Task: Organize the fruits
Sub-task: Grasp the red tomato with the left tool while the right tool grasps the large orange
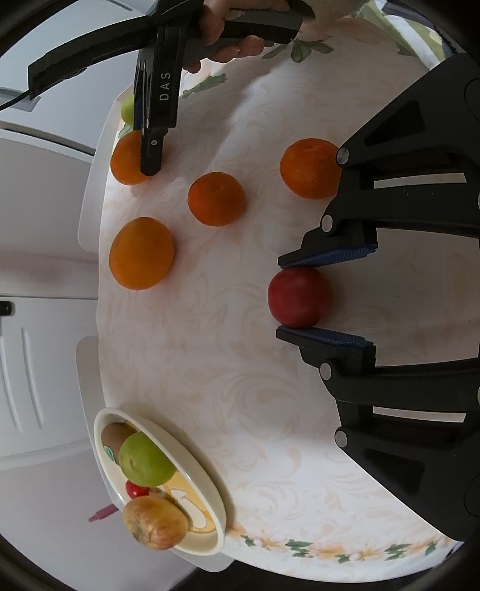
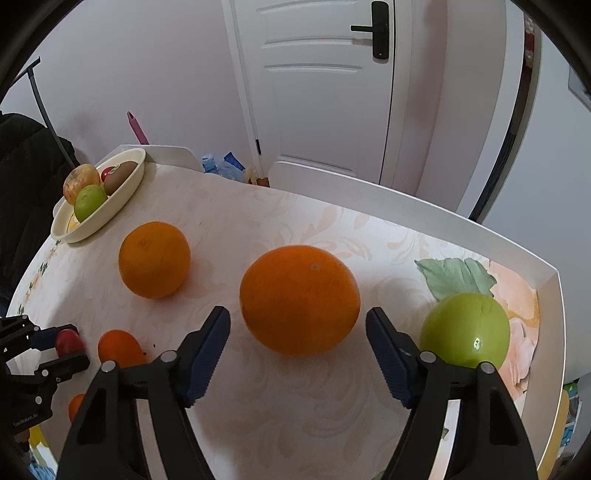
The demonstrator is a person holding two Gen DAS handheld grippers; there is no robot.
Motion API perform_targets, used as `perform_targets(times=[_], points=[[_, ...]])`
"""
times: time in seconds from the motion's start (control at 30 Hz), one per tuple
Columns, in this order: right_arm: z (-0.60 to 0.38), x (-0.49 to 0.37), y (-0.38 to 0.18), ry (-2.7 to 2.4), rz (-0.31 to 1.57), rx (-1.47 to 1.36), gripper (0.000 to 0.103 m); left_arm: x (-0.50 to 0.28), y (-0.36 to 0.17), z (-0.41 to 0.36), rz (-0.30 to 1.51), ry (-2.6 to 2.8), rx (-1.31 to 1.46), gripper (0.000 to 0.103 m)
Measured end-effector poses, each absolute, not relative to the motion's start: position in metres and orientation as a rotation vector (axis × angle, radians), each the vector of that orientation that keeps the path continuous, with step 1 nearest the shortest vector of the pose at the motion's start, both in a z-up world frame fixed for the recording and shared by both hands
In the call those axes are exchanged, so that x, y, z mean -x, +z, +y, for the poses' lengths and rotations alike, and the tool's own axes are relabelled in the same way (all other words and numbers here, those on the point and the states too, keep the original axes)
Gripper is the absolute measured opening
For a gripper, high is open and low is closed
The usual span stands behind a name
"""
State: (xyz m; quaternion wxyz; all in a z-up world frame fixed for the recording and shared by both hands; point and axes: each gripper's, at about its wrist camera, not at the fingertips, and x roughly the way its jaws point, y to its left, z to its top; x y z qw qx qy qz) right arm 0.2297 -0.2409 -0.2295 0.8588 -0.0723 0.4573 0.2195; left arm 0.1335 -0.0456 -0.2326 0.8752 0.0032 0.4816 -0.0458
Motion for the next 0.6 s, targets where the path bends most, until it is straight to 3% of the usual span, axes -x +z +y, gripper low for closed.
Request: perform_targets(times=[0.17, 0.6], points=[[-0.240, -0.233, -0.231, 0.462, 0.963, 0.143, 0.059, -0.133, -0.231, -0.043, 1.005, -0.087, -0.001, 0.035], [-0.238, -0.223, -0.217, 0.475, 0.945, 0.147, 0.057, -0.130, -0.204, -0.029, 0.969, -0.067, 0.020, 0.035]])
